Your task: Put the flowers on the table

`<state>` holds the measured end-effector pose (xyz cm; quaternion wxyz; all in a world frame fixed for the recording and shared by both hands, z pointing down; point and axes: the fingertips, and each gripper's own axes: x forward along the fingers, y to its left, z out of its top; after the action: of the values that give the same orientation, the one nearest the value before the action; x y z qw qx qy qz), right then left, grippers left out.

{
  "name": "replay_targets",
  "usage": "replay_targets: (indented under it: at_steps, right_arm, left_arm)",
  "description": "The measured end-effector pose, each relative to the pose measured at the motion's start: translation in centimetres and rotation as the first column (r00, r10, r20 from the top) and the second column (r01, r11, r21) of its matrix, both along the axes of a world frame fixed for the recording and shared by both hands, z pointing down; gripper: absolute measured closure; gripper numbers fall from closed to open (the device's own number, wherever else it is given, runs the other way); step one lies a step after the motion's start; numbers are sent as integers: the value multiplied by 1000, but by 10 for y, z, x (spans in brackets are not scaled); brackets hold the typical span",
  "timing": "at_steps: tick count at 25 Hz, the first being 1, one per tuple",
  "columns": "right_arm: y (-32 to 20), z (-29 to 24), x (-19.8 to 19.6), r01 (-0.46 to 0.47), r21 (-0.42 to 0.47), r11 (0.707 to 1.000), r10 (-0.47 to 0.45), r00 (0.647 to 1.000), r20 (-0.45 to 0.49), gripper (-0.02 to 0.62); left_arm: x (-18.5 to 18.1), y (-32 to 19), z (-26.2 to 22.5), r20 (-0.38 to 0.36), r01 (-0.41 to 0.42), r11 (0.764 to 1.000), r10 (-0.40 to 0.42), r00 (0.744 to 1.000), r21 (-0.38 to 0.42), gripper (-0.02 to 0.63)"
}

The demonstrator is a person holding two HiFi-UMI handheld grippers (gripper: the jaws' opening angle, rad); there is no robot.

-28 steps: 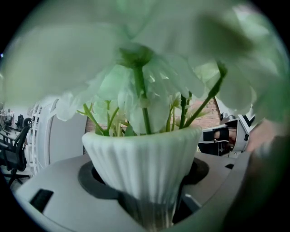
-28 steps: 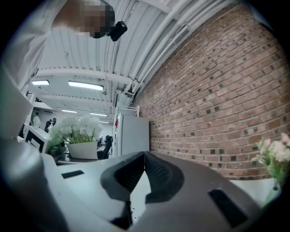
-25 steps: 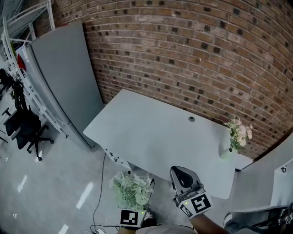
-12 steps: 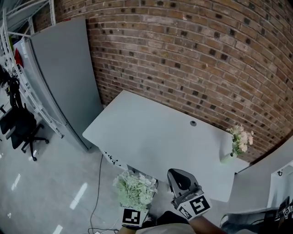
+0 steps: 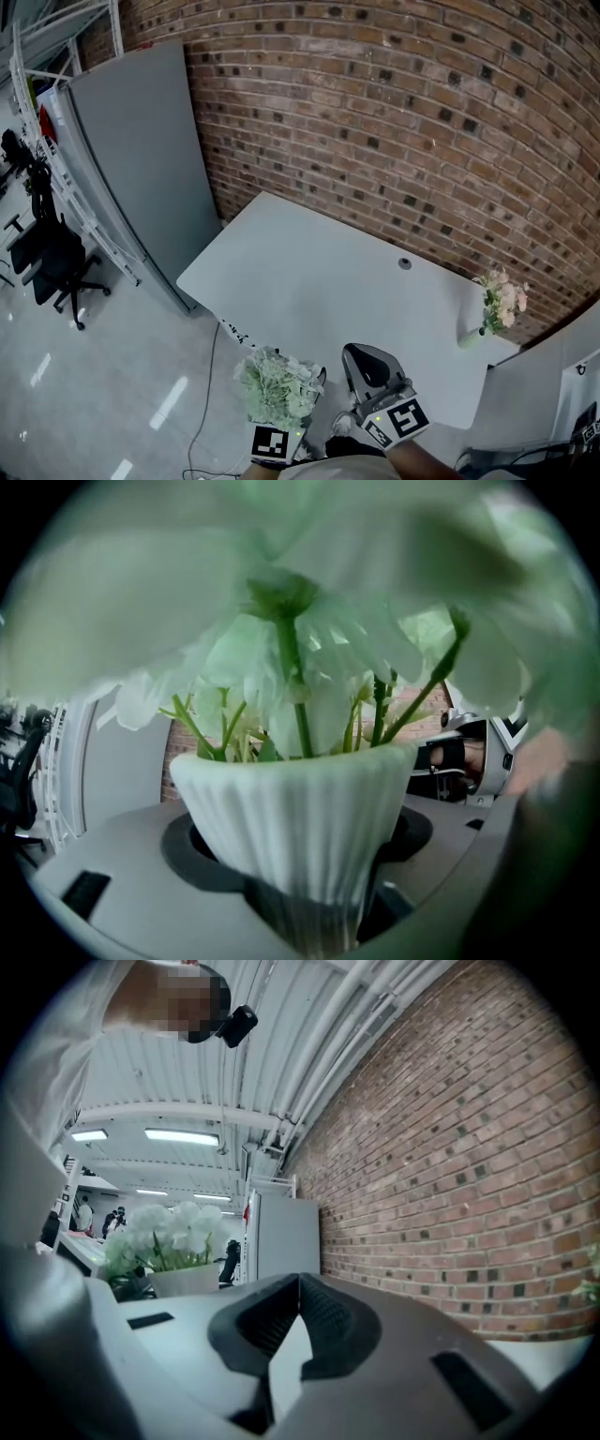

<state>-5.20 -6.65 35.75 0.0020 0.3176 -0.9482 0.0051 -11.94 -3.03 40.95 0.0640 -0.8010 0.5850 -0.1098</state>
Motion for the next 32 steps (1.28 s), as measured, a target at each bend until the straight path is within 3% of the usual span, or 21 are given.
replay_targets:
  at_steps: [10,12,14,16,18,20,23,25,32]
  right_arm:
    - [-51,-7,45,6,7,1000,-6,1000,23,580]
    - [-59,-6,55,16,3,1000,-16,999,30,580]
    - [-69,-5,64,28,-2,1000,-27,999,39,580]
    - [-79,-3,71,40,-7,999,-40,998,49,580]
    - [-88,-1,75,51,-17,999,-50,997,59,580]
    - [-98,3,78,51,-34,998,-48,996,72,580]
    - [-108,6,79,42,-51,998,-38,997,74,580]
    - [-112,6,73,36,-42,998,-33,997,69,580]
    - [-124,2,66,-47,-1,999,47,998,38,580]
  left_arm:
    - [34,-52,-13,81,6,999,-9,997,39,250]
    - [41,-65,-19,-43,58,996,-55,998,73,250]
    - [46,-79,-26,-235,138,986,-113,965,92,250]
    - [51,-90,-28,-283,163,982,-131,950,91,250]
    - [57,-97,-27,-197,133,988,-115,974,82,250]
    - [61,-101,-23,-50,82,995,-79,996,61,250]
    - [60,-105,-17,135,29,1000,-30,990,9,250]
    - [52,-106,-13,171,26,999,-23,985,-17,250]
    - [27,-117,-6,152,15,1000,-11,988,-21,250]
